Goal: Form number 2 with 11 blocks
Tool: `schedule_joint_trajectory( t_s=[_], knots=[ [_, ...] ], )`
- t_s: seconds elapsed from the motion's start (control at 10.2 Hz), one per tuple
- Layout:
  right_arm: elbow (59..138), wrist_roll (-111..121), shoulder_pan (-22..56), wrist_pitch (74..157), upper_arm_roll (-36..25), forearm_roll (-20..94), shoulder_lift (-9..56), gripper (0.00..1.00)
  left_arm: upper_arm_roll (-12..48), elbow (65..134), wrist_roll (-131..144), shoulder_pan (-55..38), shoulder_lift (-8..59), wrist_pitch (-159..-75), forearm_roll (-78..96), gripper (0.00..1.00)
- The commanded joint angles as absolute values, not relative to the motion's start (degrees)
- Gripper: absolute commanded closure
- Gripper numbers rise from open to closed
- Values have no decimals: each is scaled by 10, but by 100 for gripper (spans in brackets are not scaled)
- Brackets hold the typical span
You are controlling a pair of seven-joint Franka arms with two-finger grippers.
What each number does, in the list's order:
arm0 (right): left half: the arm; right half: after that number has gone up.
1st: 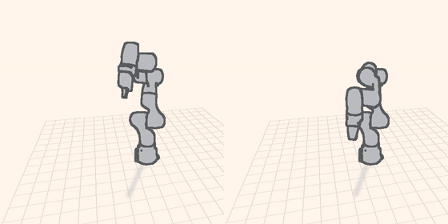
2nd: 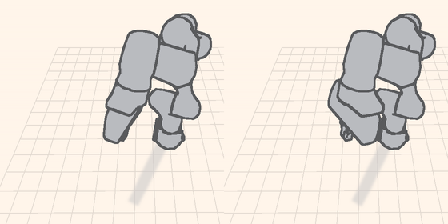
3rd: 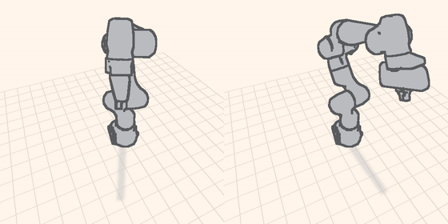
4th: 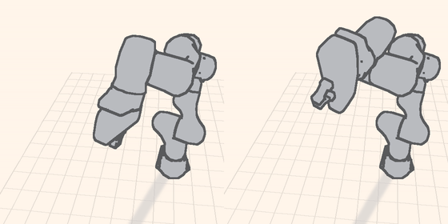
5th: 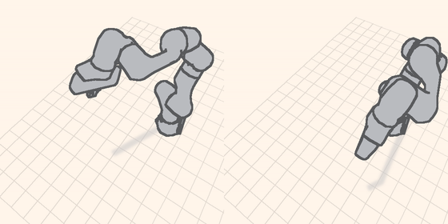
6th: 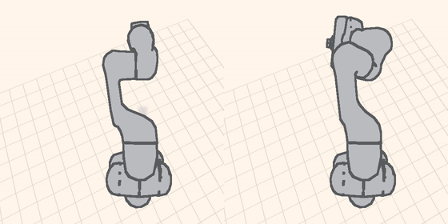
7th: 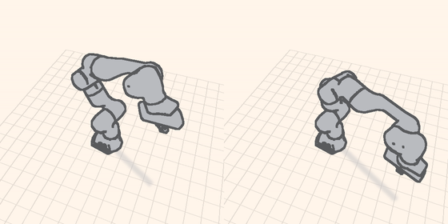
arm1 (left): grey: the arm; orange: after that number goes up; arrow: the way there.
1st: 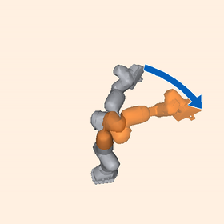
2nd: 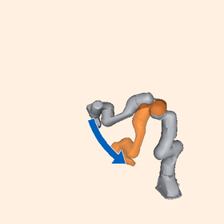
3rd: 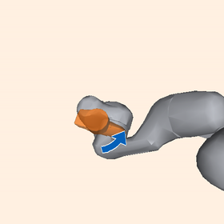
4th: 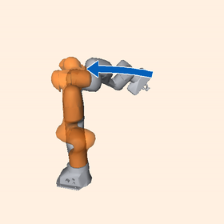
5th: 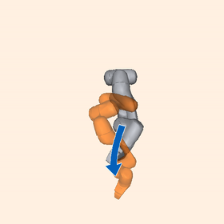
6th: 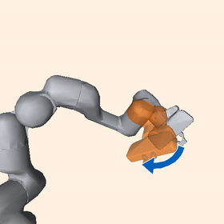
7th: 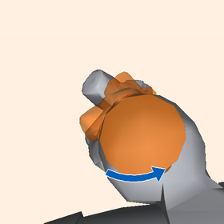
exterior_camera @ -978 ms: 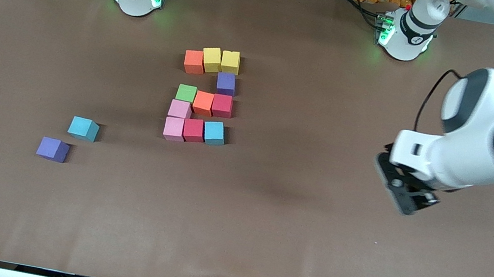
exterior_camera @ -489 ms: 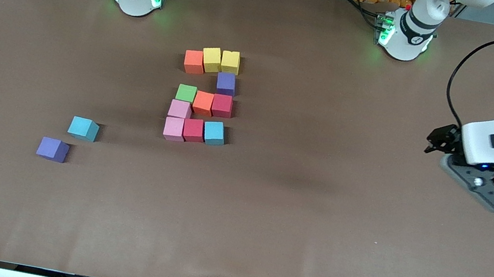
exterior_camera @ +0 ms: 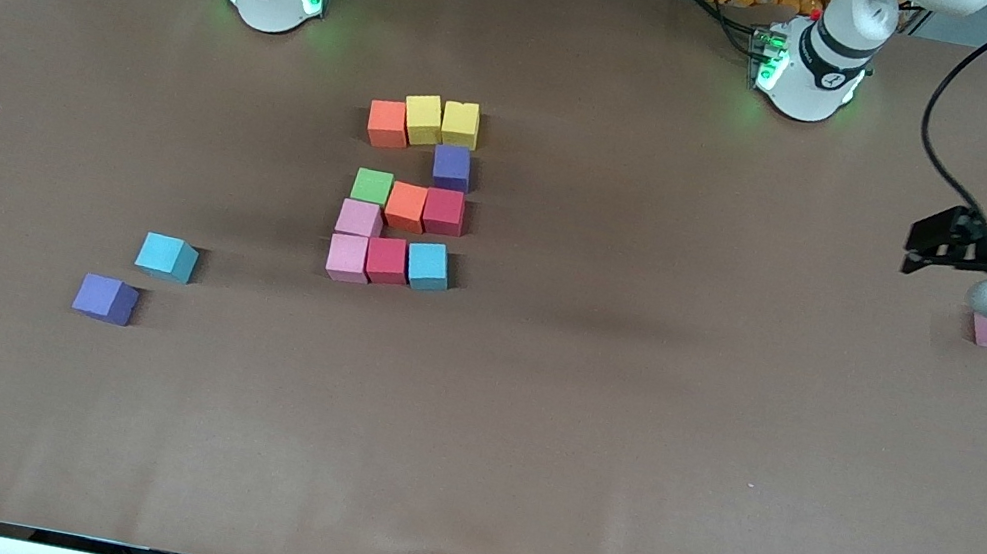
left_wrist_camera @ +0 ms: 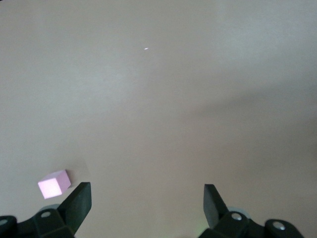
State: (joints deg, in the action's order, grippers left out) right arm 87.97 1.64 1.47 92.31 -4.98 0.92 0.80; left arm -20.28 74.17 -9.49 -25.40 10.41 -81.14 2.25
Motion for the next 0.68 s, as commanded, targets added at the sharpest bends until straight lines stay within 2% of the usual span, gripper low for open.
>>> schedule_joint_trajectory(
  t_s=[0.0, 0.2, 0.29, 0.59],
  knots=[
    [896, 20, 25, 911, -51, 10, -13, 0, -178, 753, -52, -225, 96, -805, 7, 0],
    [897, 20, 25, 902, -51, 10, -18, 0, -74, 754, -53, -136, 87, -806, -13, 0],
    [897, 20, 22, 901, -52, 10, -19, 0, -54, 753, -49, -107, 85, -807, -4, 0],
    [897, 19, 22, 915, -53, 11, -20, 0, -47, 755, -27, -106, 57, -806, -7, 0]
  ],
)
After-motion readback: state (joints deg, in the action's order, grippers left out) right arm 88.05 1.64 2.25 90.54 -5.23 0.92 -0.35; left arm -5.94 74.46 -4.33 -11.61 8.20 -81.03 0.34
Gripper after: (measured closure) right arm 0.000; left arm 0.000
